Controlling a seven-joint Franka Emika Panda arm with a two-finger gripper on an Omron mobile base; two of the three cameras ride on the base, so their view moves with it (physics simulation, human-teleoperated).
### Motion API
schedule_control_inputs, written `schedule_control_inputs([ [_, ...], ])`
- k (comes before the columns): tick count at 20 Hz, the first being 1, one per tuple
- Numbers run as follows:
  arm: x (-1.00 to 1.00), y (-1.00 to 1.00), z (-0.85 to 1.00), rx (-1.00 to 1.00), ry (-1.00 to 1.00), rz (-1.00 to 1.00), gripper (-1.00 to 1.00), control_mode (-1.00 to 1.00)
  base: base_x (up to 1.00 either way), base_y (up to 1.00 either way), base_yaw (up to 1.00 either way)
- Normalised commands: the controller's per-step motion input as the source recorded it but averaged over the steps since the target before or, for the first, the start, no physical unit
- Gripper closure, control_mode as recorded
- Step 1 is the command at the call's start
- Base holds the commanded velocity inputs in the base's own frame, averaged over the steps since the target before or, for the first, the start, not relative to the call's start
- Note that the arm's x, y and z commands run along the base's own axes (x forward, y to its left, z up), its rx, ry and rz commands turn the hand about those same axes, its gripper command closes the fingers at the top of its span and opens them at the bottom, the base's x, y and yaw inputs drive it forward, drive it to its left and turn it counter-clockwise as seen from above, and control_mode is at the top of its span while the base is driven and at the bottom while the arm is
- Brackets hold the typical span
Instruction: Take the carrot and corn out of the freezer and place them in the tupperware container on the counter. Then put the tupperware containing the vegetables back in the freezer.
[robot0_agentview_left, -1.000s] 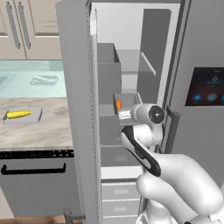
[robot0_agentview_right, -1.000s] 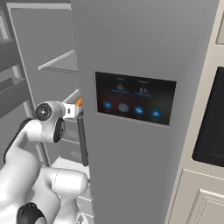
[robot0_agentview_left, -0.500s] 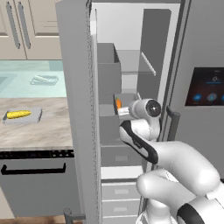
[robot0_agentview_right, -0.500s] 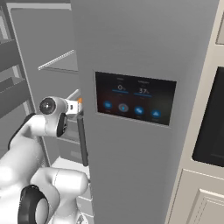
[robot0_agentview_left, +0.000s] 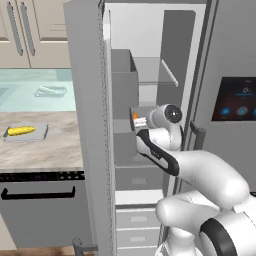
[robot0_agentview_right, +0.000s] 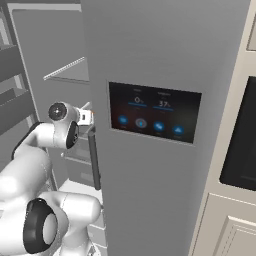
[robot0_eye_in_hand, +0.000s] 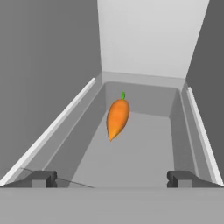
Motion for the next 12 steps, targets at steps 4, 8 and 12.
schedule_control_inputs([
  [4,0.14,0.00,0.00,0.00,0.08,0.00,-1.00,-1.00,0.00,0.00,0.00],
  [8,0.14,0.00,-0.10,0.00,0.00,0.00,-1.00,-1.00,0.00,0.00,0.00],
  [12,0.07,0.00,-0.55,0.00,-0.18,0.00,-1.00,-1.00,0.00,0.00,0.00],
])
